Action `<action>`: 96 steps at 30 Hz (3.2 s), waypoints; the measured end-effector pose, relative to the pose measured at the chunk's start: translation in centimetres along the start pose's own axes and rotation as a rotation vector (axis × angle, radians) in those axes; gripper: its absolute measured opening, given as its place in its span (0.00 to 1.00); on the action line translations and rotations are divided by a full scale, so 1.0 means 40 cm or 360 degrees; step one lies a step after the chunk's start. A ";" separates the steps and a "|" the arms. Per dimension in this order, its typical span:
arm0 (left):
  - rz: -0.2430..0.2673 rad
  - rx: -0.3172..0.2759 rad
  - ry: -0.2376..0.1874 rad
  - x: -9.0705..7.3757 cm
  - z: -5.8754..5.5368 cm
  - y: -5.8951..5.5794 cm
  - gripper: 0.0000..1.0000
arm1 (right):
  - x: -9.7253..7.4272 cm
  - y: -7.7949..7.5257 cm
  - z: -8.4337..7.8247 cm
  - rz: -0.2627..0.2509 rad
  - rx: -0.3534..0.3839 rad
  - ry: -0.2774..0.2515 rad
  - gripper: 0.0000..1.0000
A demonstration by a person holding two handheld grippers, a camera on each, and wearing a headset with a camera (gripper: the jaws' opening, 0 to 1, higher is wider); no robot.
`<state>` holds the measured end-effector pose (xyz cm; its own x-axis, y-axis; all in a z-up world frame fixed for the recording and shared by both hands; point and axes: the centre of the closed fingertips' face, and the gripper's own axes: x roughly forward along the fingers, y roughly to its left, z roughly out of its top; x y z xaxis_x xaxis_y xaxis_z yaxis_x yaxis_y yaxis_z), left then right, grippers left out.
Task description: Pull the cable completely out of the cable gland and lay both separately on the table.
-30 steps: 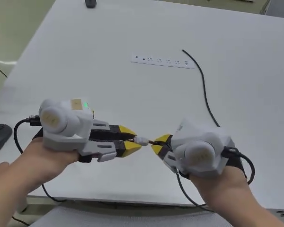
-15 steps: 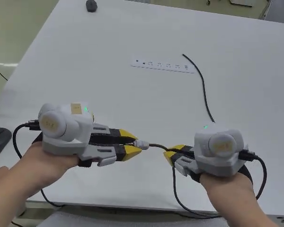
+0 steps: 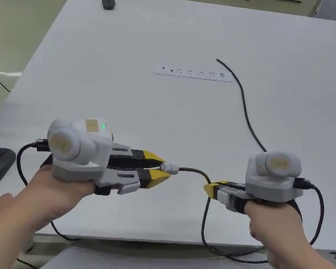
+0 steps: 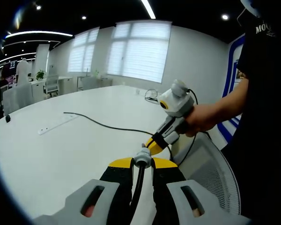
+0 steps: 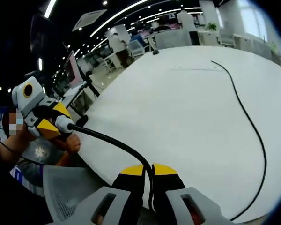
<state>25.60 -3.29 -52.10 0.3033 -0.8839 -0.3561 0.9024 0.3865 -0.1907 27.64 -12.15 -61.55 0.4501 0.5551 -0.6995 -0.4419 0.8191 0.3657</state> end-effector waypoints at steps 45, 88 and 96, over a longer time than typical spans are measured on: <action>0.0022 -0.0011 -0.0016 -0.023 0.002 0.031 0.15 | -0.013 0.251 0.143 0.0055 -0.1353 -0.0100 0.01; 0.0024 0.0001 -0.0041 -0.019 0.017 0.026 0.15 | -0.009 0.039 0.053 0.0031 -0.0071 -0.0038 0.00; 0.0029 -0.0011 -0.0052 -0.020 0.022 0.029 0.15 | -0.016 0.054 0.058 0.0041 -0.0221 -0.0069 0.01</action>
<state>26.69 -2.37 -51.23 0.3295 -0.8848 -0.3296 0.8946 0.4042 -0.1907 28.21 -10.39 -58.88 0.4690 0.5836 -0.6629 -0.5553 0.7785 0.2925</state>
